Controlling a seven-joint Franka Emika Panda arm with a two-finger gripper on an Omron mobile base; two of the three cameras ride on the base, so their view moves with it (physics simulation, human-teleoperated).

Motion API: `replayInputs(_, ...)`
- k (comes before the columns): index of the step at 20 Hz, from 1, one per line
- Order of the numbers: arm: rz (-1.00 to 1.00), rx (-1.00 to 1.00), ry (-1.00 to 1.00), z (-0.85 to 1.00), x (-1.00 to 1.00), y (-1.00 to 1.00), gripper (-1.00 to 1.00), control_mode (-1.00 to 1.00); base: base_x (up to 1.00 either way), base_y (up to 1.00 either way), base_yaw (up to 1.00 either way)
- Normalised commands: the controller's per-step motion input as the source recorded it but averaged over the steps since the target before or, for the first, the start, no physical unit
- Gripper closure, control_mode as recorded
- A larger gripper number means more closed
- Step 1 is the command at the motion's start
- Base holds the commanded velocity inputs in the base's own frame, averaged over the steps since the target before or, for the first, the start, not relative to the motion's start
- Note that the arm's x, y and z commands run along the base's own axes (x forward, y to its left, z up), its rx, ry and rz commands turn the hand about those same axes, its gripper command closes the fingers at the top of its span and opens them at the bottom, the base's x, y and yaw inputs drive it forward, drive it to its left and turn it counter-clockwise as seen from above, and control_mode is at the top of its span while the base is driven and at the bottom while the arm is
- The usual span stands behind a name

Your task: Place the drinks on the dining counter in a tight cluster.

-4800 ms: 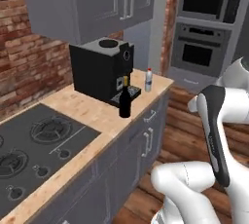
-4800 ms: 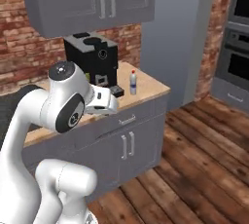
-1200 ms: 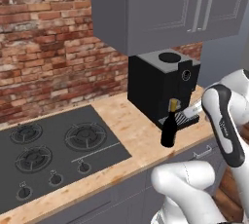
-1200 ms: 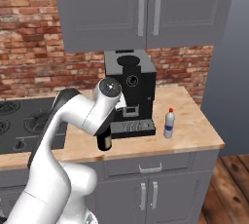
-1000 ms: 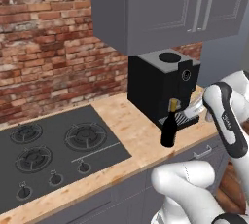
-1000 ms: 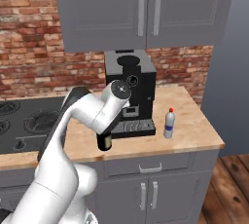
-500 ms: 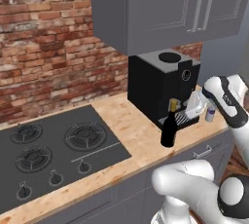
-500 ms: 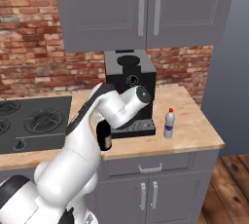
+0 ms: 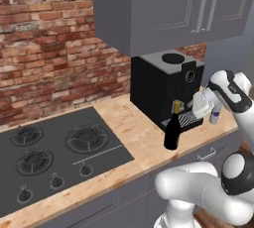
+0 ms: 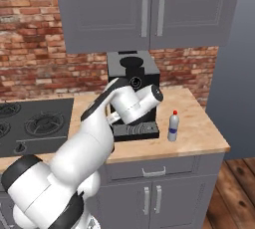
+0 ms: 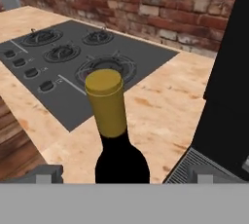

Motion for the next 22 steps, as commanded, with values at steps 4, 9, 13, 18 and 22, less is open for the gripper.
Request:
replayInputs(4, 0.21, 0.02, 0.0, -0.46, 0.0, 0.09, -1.0, -1.0, 0.0, 0.0, 0.0)
replayInputs(9, 0.17, 0.03, -0.02, -0.26, 0.0, 0.0, -1.0, -1.0, 0.0, 0.0, 0.0)
replayInputs(13, 0.17, 0.07, 0.0, 0.0, -0.05, 0.0, -1.0, -1.0, 0.0, 0.0, 0.0)
replayInputs(18, 0.06, 0.01, 0.0, 0.0, -0.11, 0.07, -1.0, -1.0, 0.0, 0.0, 0.0)
replayInputs(22, 0.0, 0.0, 0.01, -0.08, 0.01, 0.03, -1.0, -1.0, 0.0, 0.0, 0.0)
